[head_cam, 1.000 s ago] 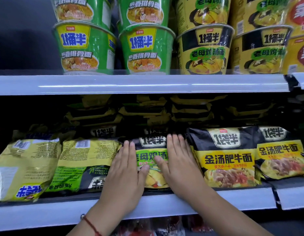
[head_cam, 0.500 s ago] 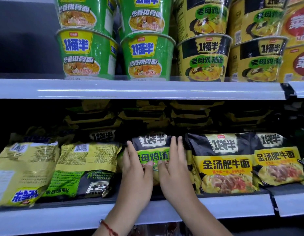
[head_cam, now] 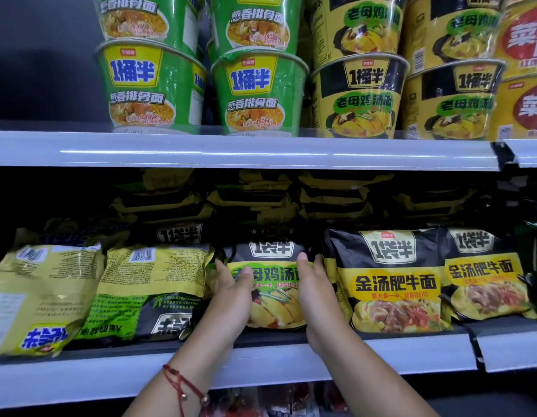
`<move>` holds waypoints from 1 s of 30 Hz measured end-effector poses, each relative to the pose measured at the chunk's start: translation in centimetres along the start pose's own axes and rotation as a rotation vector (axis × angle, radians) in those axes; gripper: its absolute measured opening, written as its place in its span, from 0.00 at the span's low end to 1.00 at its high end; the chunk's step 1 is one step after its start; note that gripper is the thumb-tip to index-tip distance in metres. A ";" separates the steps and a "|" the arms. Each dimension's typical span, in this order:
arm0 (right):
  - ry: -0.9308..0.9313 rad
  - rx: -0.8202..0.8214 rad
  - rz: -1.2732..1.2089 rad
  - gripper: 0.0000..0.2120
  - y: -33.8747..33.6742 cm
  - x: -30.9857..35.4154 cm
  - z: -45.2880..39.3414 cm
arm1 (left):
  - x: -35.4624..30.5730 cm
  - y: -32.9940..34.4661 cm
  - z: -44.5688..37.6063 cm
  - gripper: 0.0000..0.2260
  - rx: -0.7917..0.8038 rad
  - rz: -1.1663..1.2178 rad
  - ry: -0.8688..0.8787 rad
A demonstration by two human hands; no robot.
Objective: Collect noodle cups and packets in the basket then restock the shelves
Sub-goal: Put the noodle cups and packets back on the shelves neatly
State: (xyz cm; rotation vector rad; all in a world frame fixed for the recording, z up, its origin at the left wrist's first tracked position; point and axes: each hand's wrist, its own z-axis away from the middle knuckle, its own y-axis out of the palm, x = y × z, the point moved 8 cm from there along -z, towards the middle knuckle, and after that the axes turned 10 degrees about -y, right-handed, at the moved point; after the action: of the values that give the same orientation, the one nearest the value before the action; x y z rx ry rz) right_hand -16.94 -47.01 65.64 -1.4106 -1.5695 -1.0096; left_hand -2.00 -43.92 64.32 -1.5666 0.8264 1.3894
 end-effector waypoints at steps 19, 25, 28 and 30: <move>-0.168 0.404 -0.053 0.13 7.6 3.9 6.2 | -1.0 -14.2 9.2 0.25 -0.537 -0.307 0.445; 0.088 0.458 0.077 0.07 13.6 3.4 4.7 | 2.7 -19.7 6.2 0.27 -0.225 0.026 0.070; 0.151 0.367 0.194 0.13 14.9 2.6 3.8 | 3.1 -20.6 5.4 0.28 -0.077 0.127 0.010; 0.173 0.313 0.263 0.13 15.3 2.1 3.3 | 3.0 -20.4 5.0 0.29 -0.002 0.120 -0.011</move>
State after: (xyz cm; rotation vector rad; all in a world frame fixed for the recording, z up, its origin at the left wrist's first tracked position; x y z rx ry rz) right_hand -2.01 -42.09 67.24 -1.2370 -1.3092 -0.6764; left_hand 14.65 -30.80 64.78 -1.5302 0.9256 1.4834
